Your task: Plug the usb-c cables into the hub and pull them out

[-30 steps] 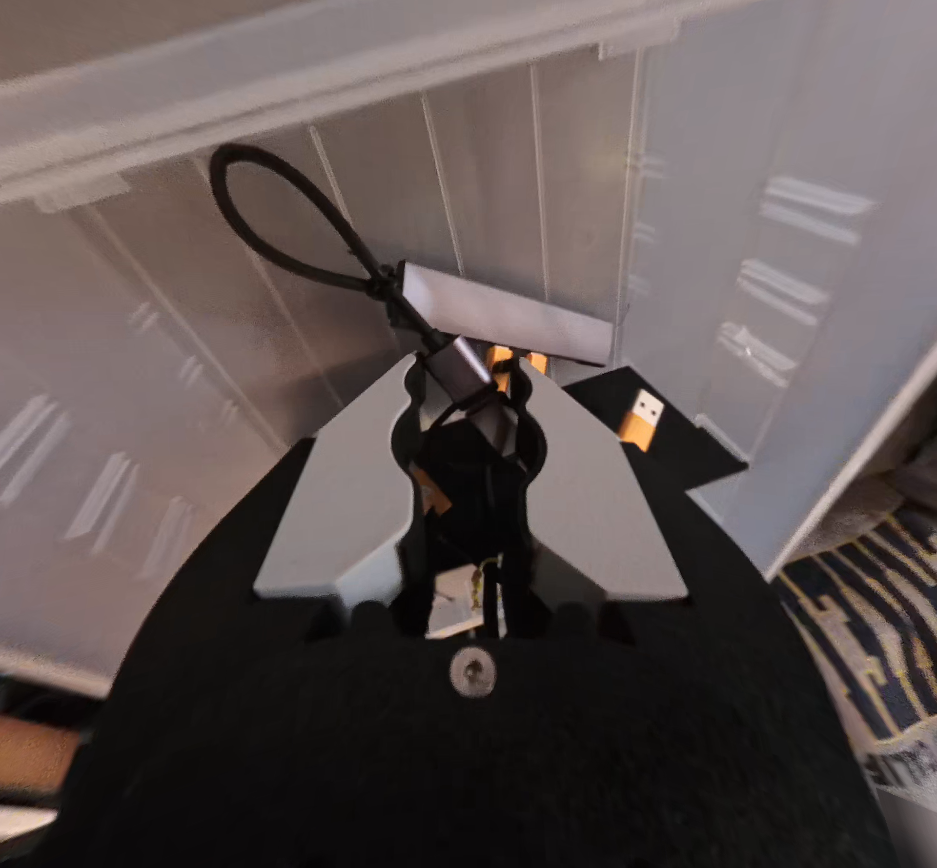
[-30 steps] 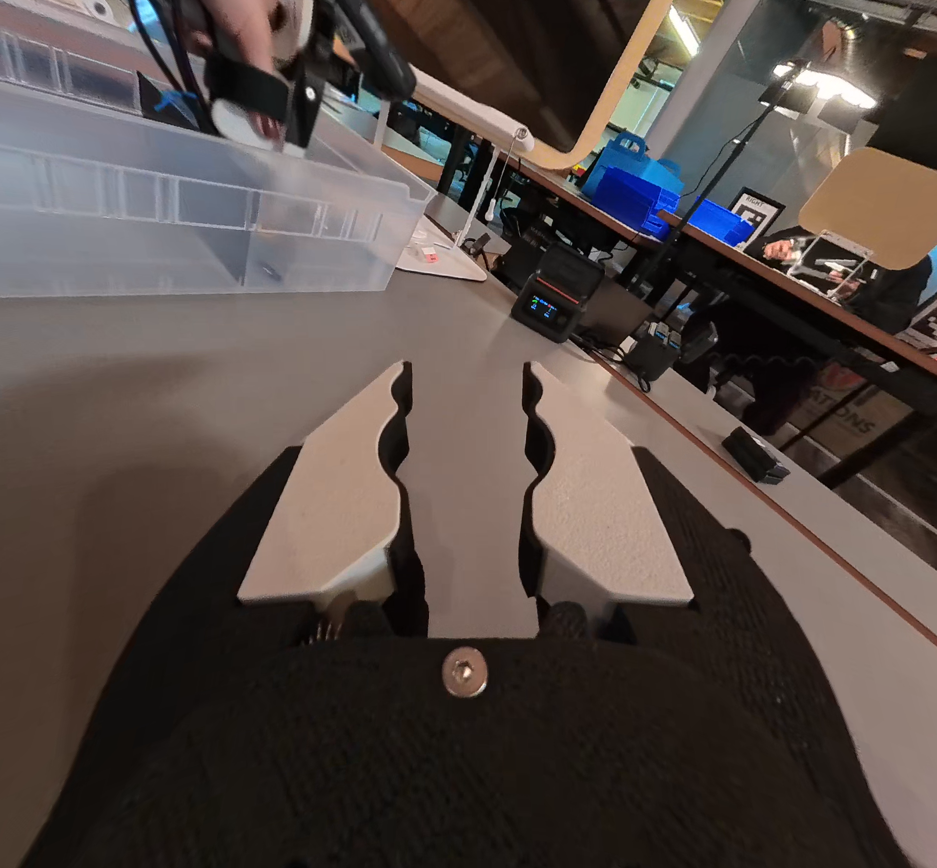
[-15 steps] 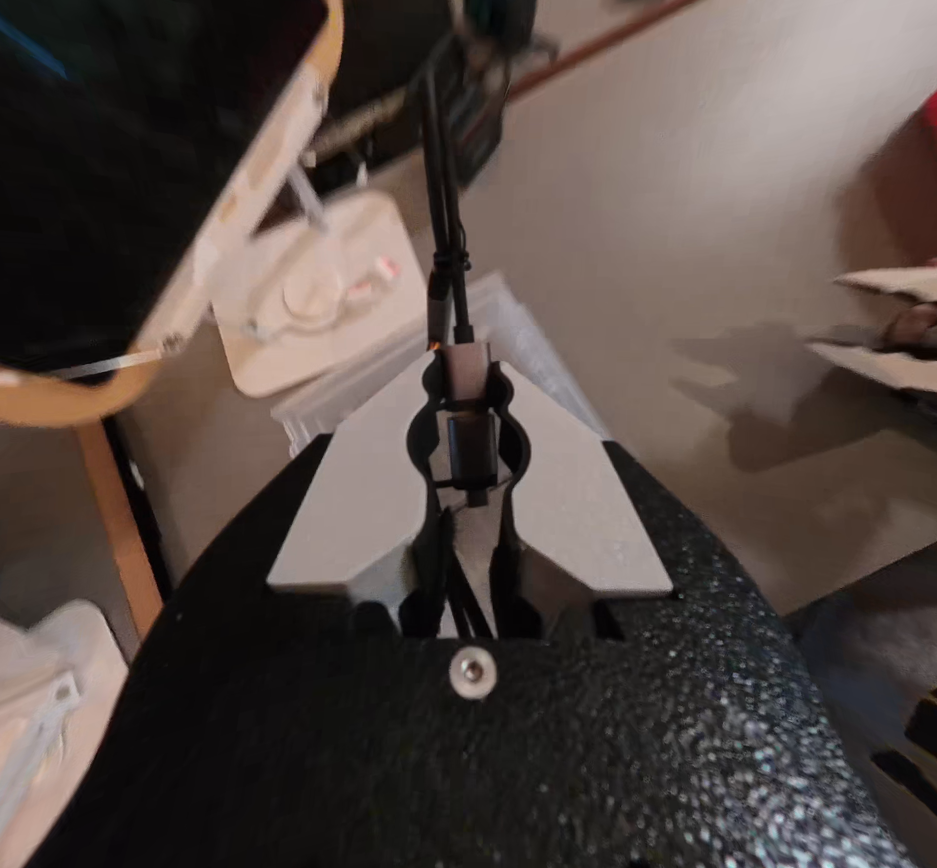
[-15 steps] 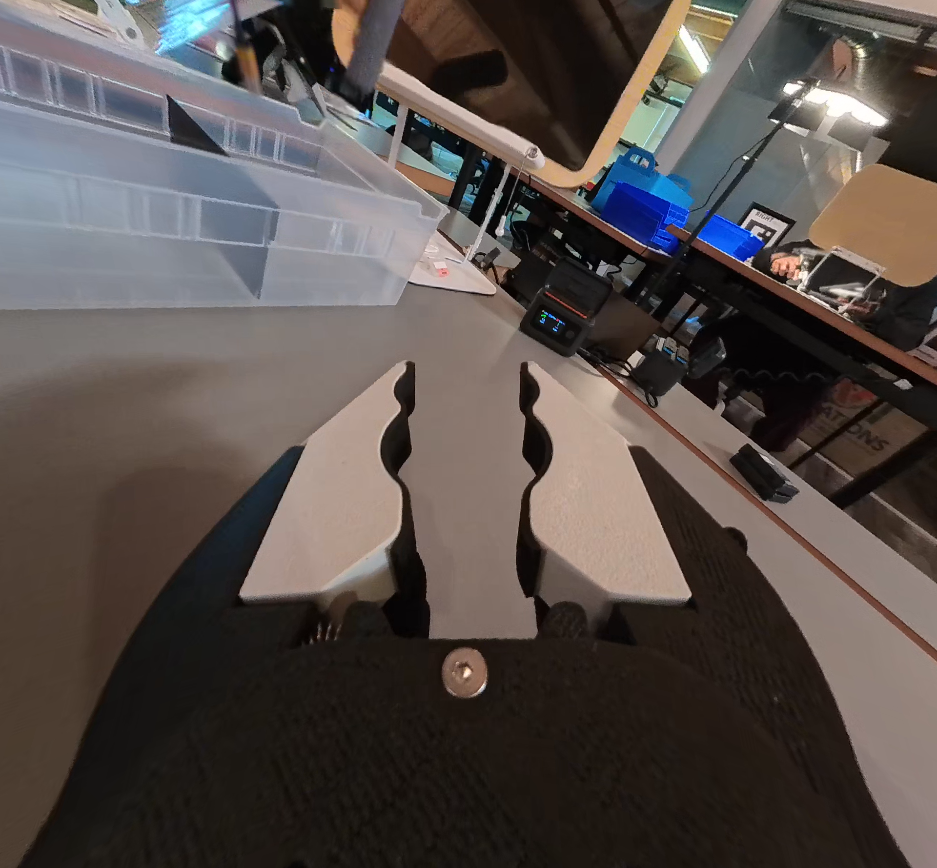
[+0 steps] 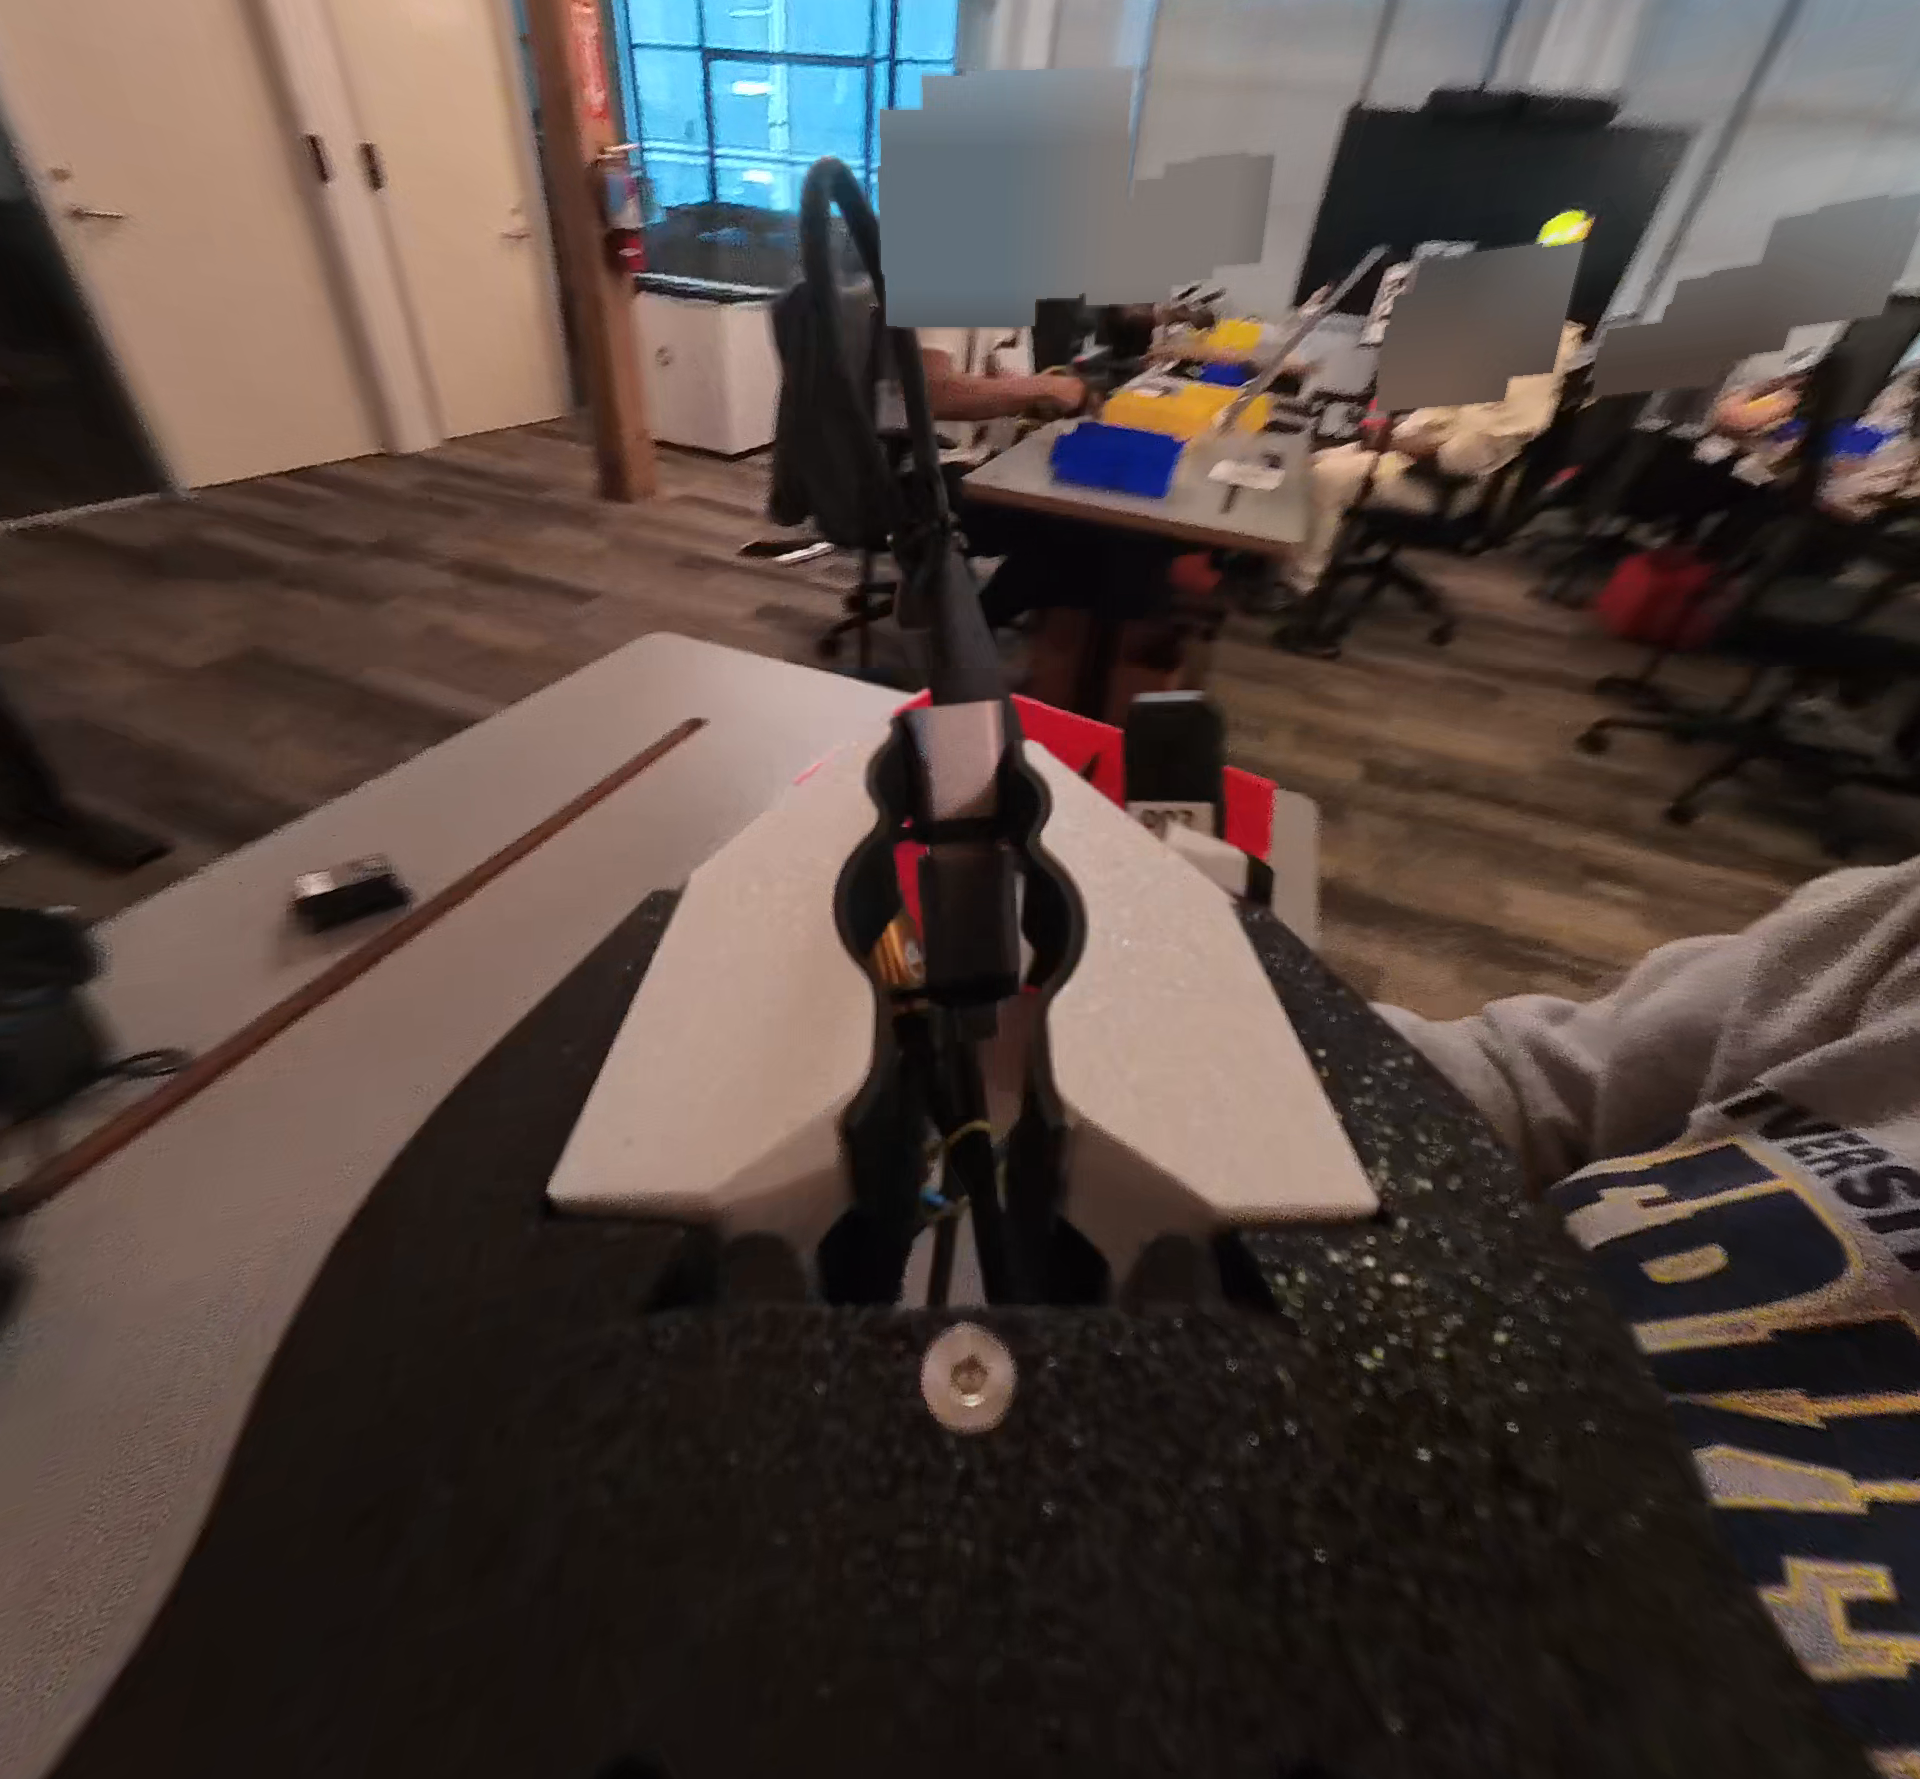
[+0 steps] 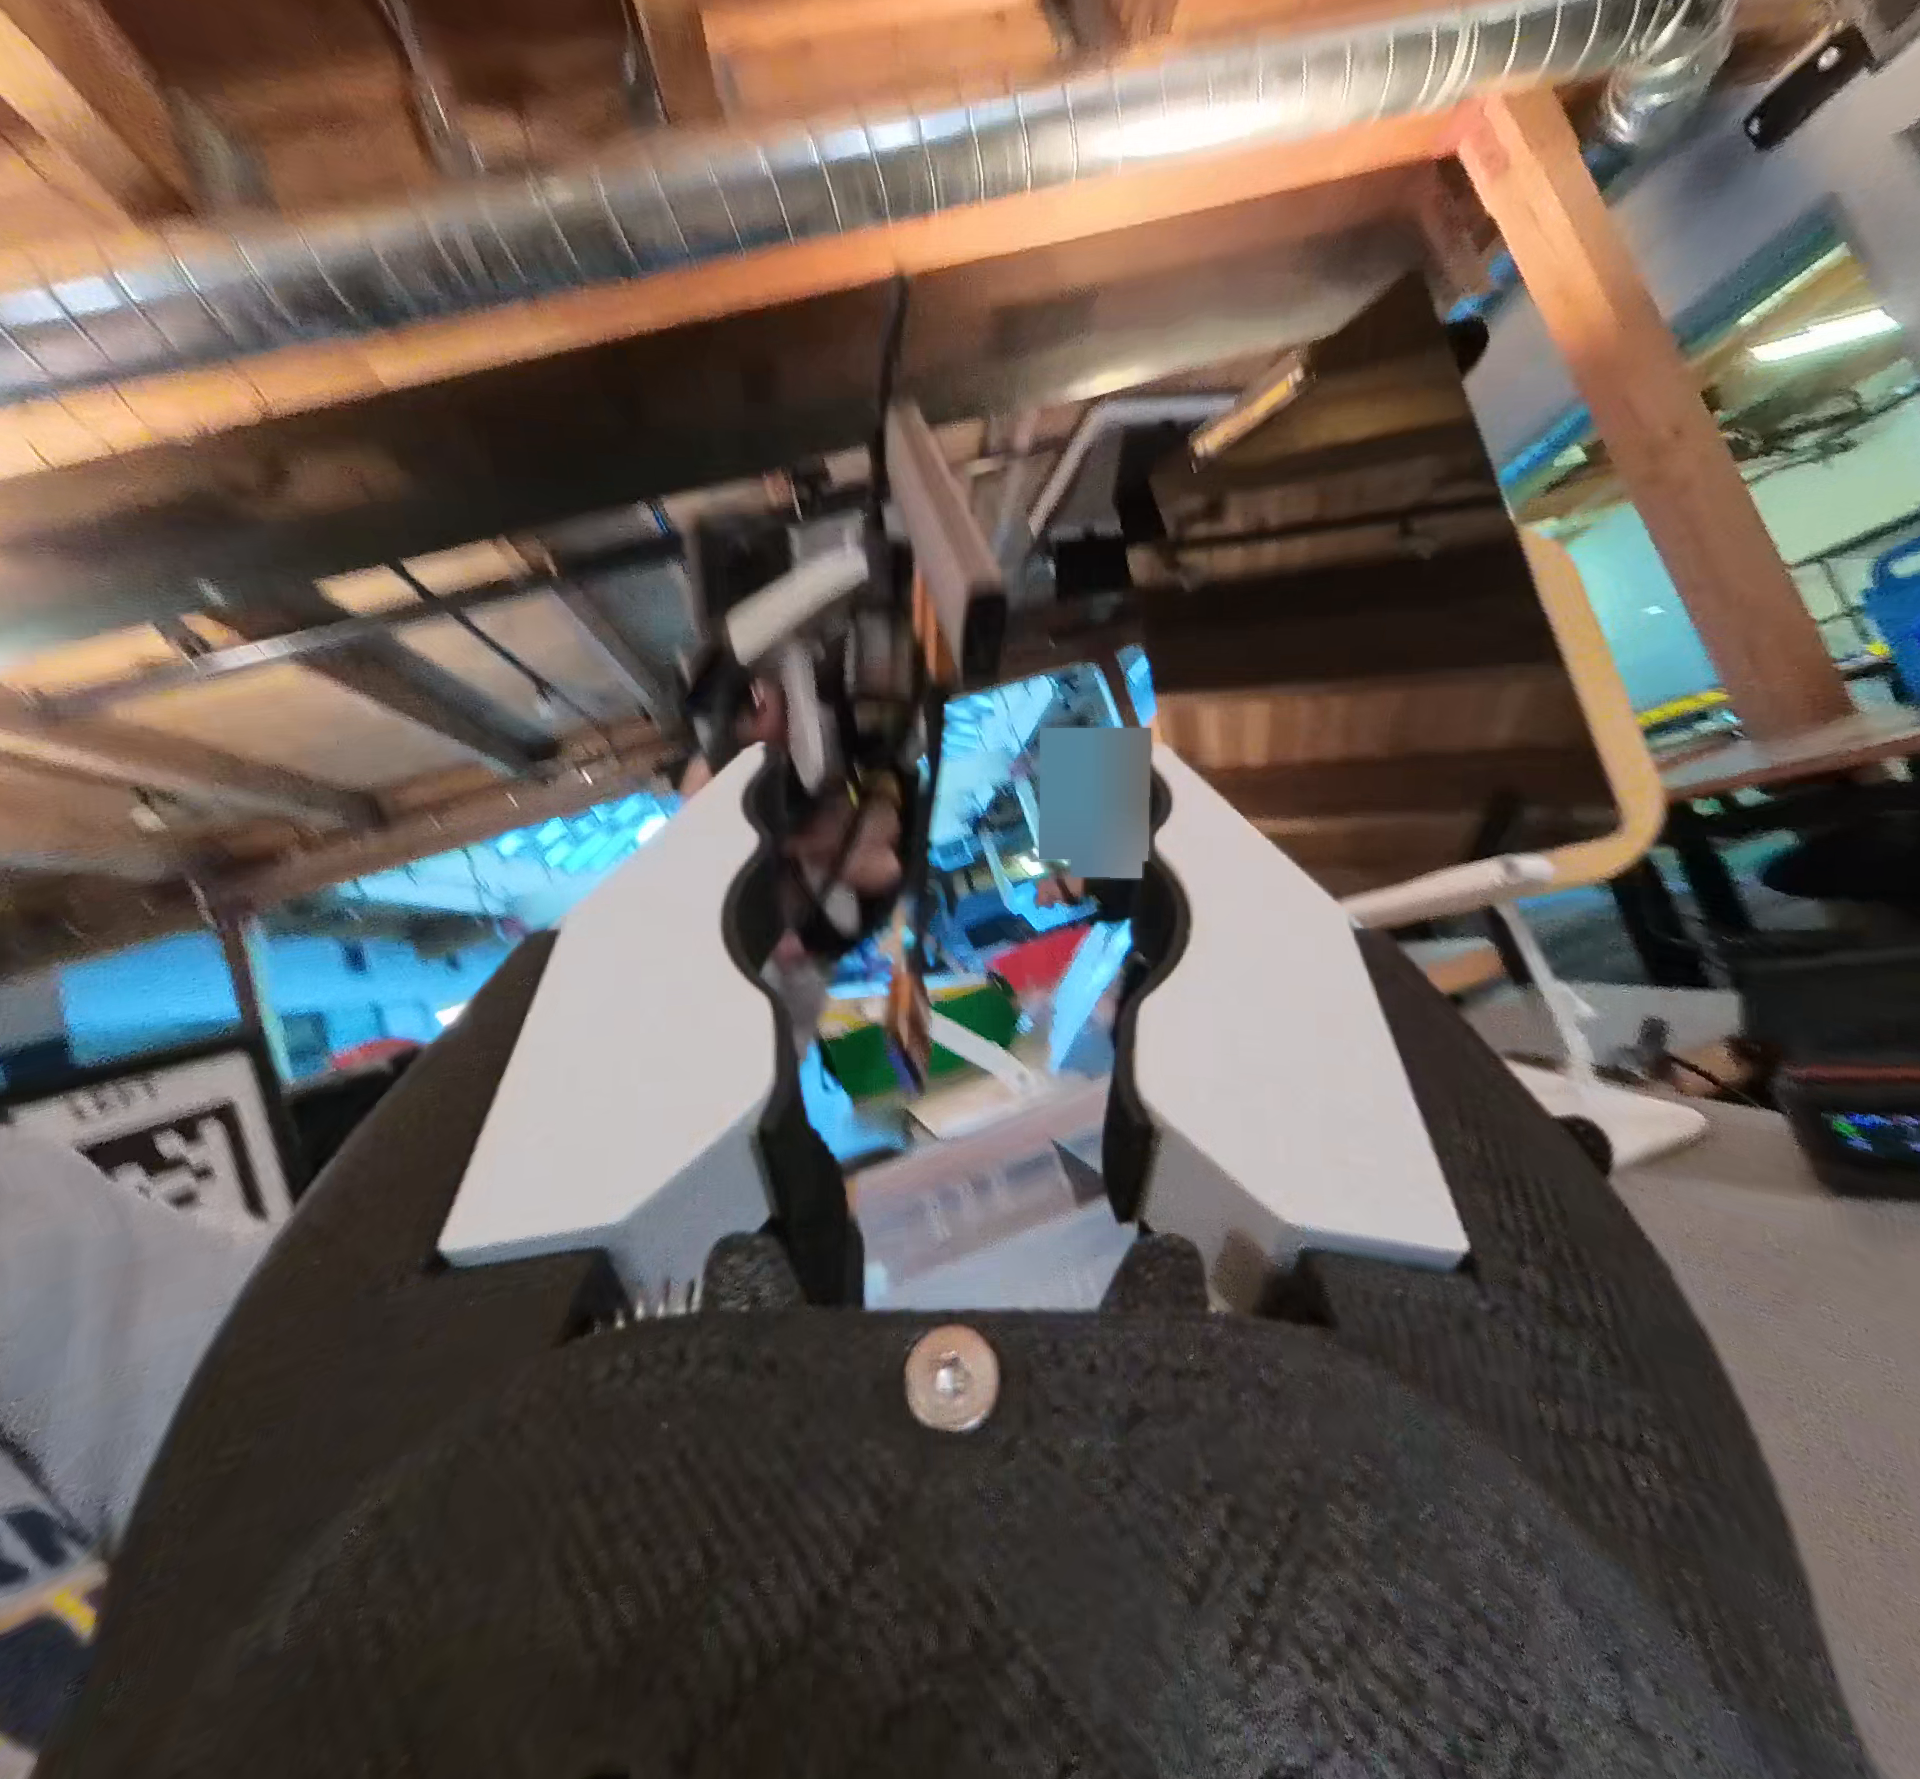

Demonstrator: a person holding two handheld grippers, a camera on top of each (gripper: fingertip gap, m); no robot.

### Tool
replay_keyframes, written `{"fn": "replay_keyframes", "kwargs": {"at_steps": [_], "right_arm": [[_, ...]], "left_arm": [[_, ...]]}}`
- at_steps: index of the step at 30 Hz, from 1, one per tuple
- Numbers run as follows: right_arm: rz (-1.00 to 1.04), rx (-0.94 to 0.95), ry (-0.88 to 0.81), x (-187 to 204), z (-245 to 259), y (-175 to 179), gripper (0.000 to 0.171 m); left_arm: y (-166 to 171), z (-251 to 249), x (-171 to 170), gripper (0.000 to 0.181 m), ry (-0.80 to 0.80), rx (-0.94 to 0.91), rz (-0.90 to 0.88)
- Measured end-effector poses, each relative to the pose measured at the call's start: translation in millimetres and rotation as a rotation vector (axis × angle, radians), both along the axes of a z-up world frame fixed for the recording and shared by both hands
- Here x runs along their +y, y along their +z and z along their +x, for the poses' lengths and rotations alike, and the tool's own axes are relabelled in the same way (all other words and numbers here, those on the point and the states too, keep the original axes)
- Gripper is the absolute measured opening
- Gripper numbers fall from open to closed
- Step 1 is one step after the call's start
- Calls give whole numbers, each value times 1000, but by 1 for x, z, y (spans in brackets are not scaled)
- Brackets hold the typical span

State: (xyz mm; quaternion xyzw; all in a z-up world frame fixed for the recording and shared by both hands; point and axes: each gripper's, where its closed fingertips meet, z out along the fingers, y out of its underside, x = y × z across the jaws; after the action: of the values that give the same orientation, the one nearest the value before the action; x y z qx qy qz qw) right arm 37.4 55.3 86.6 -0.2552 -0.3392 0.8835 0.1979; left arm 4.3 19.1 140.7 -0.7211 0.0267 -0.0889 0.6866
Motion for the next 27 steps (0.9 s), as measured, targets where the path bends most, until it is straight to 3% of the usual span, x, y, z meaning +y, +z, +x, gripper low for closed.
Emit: {"fn": "replay_keyframes", "kwargs": {"at_steps": [3, 6, 10, 12, 13, 16, 18, 22, 27], "right_arm": [[18, -13, 1, 3, 4, 4, 50], [45, -32, 34, 0, 8, -1, 12], [175, -92, -17, 3, 6, -15, 7], [338, -131, -92, 3, 3, -23, 7], [434, -134, -135, 2, 4, -26, 7], [782, -137, -298, 1, 3, -35, 7], [1030, -152, -409, 4, -1, -46, 7], [1494, -91, -508, -4, -3, -72, 7], [1887, 120, -489, -28, 5, -121, 7]], "left_arm": [[-22, 16, 10, 16, -97, -101, 34], [-40, 21, 13, 15, -139, -172, 44], [-67, 15, 7, 17, -70, -175, -11], [-86, -1, 0, 24, 82, -104, -80], [-94, -12, -4, 46, 181, -49, -108], [-119, -41, -25, 82, 465, 272, -226], [-129, -47, -30, 94, 544, 486, -248], [-152, -2, -10, 88, 365, 638, -237], [-183, 22, 5, 62, 325, 943, -278]]}}
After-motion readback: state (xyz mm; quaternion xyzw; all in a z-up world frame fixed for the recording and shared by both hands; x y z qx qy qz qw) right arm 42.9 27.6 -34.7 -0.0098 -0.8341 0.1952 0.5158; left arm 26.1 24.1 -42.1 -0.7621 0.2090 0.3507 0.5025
